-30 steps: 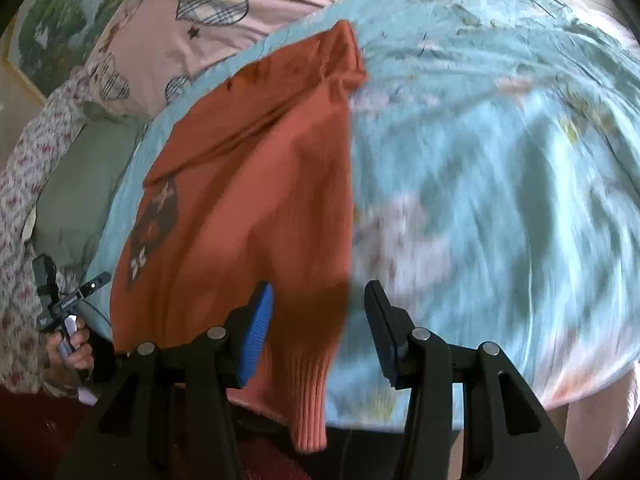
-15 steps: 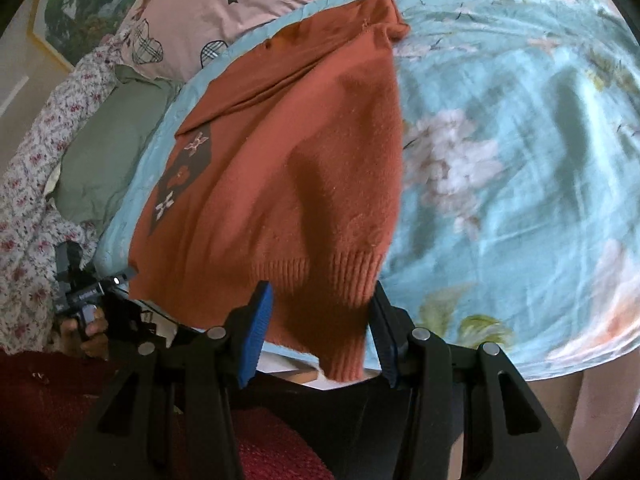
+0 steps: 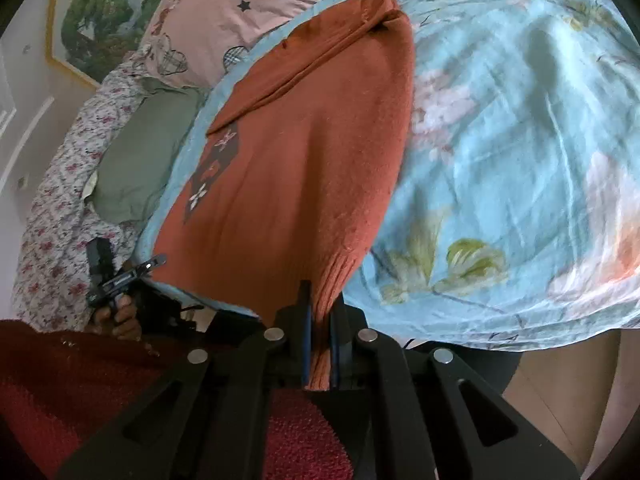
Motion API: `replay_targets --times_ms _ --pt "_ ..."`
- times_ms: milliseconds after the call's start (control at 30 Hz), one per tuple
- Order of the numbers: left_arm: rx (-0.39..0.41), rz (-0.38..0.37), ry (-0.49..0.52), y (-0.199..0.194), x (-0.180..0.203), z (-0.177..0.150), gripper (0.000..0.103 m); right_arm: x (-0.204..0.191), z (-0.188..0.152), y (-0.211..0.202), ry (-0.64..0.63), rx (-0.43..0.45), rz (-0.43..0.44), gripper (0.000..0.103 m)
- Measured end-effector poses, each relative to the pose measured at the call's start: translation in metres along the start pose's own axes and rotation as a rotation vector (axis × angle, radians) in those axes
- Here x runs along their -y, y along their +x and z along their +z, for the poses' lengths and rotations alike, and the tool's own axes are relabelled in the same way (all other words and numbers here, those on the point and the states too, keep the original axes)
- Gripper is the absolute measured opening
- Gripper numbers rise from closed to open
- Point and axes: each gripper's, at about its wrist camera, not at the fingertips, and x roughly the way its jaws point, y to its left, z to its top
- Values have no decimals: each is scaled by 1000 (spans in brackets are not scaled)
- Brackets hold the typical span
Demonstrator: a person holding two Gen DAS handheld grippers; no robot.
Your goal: Fold small clothes
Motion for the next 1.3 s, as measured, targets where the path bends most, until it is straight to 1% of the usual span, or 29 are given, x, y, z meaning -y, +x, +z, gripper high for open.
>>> replay_targets --times_ms 67,100,133,200,233,267,333,367,400,433,467,500,533,600,700,867,967,1067,1133,1267,1300 --pt "-1 -26 -9 1 -3 1 6 4 3 6 26 0 41 9" --pt "-13 -39 -17 5 -4 2 6 5 4 9 33 -5 55 11" --pt "-24 -59 -24 8 -4 3 7 5 5 12 33 -8 44 11" --pt "-38 -75 -35 13 -5 4 16 7 5 19 42 -24 21 22" --pt "-45 -76 -36 16 -4 4 26 9 5 23 48 -23 37 30" --pt "-50 -82 -38 17 -4 3 36 10 5 24 50 -12 57 31" --pt "-58 -94 -49 23 -3 4 45 8 5 24 52 5 73 31" --pt "-65 -100 -53 26 -4 4 45 7 5 25 48 16 79 30" --pt "-65 -103 -52 28 -4 4 44 5 6 26 42 15 77 28" --pt "-60 -103 -47 29 -4 5 43 1 5 27 20 6 64 14" --pt "-47 -90 -34 29 -2 5 32 -1 5 27 8 0 51 8" --pt "-37 -68 -20 28 -2 4 23 -3 5 25 -4 0 44 8" --pt "-32 -58 -11 27 -2 2 5 -6 5 21 -13 10 43 8" --pt "-20 -86 -29 22 -5 1 5 -9 7 14 -18 27 46 8" --pt "22 -98 -45 6 -6 5 5 -21 15 0 -38 71 79 8" --pt "98 -104 -48 -20 0 19 5 -33 33 -30 -38 200 160 8" --pt "139 -117 -58 -32 1 33 5 -33 47 -34 -25 249 173 8" --pt "177 -141 -69 -39 6 50 5 -36 64 -33 -27 288 184 8" --pt "208 -153 -57 -42 12 65 5 -39 81 -32 -38 313 187 8" --pt "284 -168 -38 -41 26 106 5 -44 129 -30 -62 374 171 8" --pt "307 -166 -38 -39 28 122 5 -43 141 -29 -66 385 157 8"
